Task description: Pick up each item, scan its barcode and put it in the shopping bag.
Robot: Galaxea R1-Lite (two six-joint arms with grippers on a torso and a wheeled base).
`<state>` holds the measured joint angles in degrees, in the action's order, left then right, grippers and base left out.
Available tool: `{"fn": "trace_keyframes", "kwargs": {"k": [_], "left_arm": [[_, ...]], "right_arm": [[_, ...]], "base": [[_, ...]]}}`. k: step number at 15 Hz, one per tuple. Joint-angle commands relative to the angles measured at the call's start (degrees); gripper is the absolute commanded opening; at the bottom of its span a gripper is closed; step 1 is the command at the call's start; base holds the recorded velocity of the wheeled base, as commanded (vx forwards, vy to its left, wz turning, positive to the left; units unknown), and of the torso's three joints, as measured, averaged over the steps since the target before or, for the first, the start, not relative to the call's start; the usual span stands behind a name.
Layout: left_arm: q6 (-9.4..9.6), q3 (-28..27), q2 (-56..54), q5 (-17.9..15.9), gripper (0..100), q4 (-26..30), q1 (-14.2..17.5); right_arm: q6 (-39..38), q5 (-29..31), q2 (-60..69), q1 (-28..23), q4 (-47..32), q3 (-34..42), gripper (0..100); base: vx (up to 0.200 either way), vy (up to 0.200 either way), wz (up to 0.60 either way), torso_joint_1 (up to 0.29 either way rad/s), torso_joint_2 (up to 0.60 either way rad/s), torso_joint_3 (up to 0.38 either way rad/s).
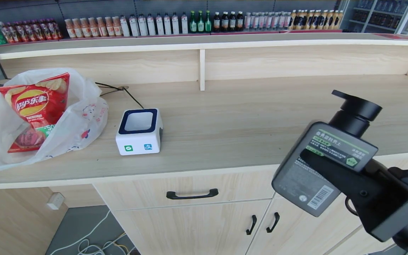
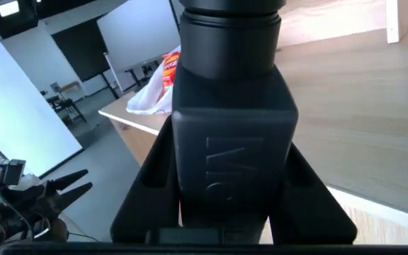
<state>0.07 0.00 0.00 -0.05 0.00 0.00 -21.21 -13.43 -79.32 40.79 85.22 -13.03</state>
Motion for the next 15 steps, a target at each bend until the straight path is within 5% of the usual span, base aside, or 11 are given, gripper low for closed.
{"fn": "trace_keyframes", "kwargs": {"k": [1, 6, 15], "left_arm": [[0.01, 0.0, 0.0, -0.04, 100, 0.0, 0.0], [0.01, 0.0, 0.0, 0.05, 100, 0.0, 0.0], [0.01, 0.0, 0.0, 0.05, 100, 0.0, 0.0]], "right_arm": [[-2.61, -3.62, -1.01, 0.43, 0.03, -0.5, 0], [-10.25, -5.9, -3.03, 4.3, 0.29, -6.48, 0], [-13.15, -5.9, -11.73, 8.96, 4.78, -12.98, 0]], "base": [[0.0, 0.0, 0.0, 0.0, 0.0, 0.0], [0.0, 0.0, 0.0, 0.0, 0.0, 0.0], [0.0, 0.0, 0.0, 0.0, 0.0, 0.0]]}}
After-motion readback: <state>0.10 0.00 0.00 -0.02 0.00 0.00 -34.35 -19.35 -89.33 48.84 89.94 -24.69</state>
